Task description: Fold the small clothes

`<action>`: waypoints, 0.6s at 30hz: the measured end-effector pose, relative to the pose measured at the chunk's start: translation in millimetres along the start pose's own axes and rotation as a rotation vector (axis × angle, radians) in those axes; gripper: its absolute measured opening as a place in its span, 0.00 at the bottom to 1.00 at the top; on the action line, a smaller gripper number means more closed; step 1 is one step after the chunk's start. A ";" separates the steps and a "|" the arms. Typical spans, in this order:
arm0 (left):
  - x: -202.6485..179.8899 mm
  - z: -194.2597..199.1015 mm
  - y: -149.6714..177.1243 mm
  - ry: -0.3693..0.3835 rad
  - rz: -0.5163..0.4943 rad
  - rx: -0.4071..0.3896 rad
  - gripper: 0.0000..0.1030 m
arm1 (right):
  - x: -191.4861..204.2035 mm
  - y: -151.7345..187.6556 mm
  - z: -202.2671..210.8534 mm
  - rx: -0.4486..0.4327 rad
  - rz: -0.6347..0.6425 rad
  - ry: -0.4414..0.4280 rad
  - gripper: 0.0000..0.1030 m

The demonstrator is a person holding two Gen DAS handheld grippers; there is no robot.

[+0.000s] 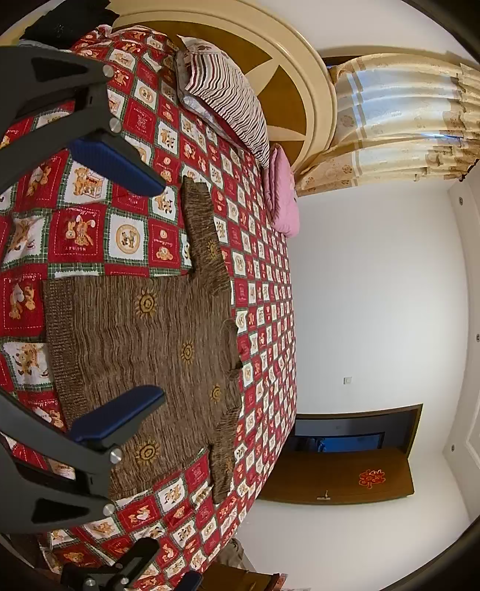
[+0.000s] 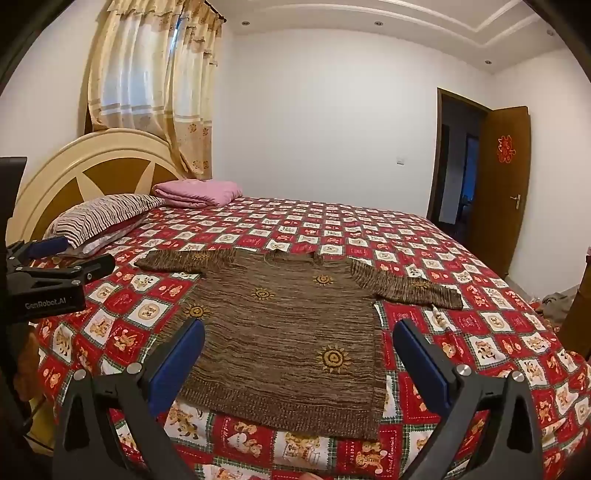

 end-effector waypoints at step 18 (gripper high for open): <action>-0.5 0.3 0.6 -0.003 0.011 0.003 1.00 | 0.5 3.6 -2.8 0.006 0.001 -0.004 0.99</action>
Point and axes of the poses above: each gripper's, at about its wrist camera, not at the fingertips, and z roughly against the way its jaws point, x to its left, y to its underside, the point moved 6 cm from there along -z, roughly the way its jaws point, and after that the axes turned 12 degrees about -y, right-handed, at the moved point
